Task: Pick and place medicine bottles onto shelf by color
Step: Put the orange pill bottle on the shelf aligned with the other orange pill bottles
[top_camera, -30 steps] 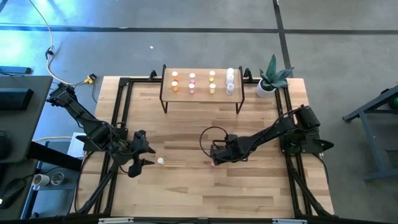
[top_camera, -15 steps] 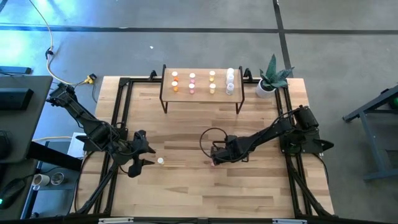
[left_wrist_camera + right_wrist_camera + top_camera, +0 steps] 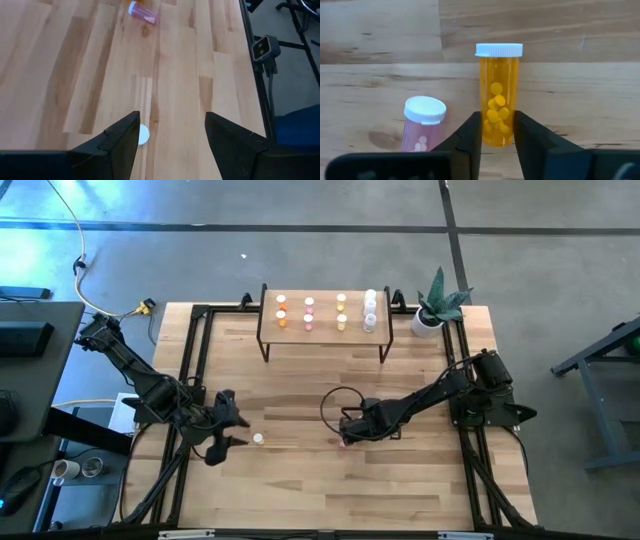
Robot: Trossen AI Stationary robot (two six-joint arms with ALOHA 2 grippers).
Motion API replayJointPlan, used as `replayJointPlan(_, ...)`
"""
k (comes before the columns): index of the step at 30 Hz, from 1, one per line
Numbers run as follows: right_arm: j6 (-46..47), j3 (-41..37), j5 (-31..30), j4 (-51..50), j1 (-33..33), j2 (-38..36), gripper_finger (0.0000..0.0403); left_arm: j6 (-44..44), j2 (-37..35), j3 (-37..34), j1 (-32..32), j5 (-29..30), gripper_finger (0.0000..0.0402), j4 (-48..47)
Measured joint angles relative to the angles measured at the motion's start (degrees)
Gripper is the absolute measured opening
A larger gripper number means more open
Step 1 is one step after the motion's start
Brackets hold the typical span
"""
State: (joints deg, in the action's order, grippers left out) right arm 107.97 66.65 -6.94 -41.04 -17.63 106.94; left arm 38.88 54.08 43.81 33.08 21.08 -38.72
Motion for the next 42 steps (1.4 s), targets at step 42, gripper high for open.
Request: replayJointPlan(42, -73.0, 22.6, 0.2, 17.5, 9.8, -0.7, 0.0074, -14.3, -6.6, 3.3, -30.7, -24.9, 0.0215, 2.5)
